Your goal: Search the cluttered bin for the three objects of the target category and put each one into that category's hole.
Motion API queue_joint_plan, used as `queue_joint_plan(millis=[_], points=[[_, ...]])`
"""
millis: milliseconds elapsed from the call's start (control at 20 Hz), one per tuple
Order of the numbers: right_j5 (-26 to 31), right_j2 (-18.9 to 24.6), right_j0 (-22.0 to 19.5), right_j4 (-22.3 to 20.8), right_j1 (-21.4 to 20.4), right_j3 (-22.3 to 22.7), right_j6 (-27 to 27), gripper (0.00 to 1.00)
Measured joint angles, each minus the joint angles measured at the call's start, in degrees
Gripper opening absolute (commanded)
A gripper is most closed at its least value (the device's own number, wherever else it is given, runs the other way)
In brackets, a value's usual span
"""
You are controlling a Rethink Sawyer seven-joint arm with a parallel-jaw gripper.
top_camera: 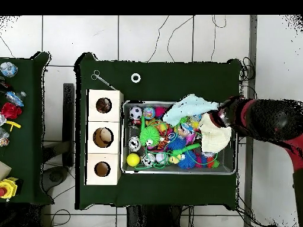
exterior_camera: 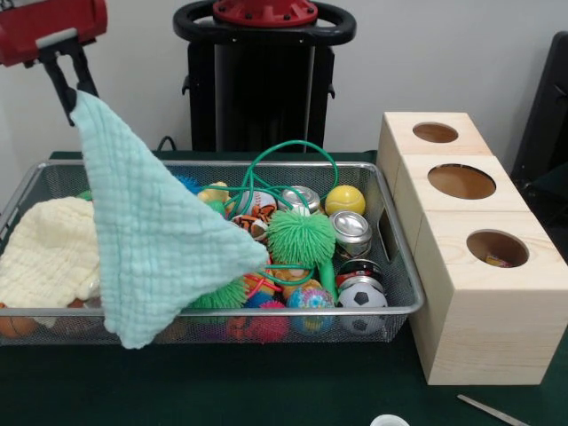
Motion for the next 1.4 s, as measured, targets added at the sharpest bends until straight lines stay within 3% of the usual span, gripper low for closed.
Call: queue_joint_plan(millis=[450, 1000, 1400], points=[[1.46, 0.0, -0.16, -4.66, -2.75, 0.02, 0.0, 0.0], [9.41, -0.23, 1.24, -12.47, -8.31, 0.02, 0.0, 0.0], [12.78, -0.23, 1.54, -16.91, -9.22, -0.32, 0.0, 0.0]])
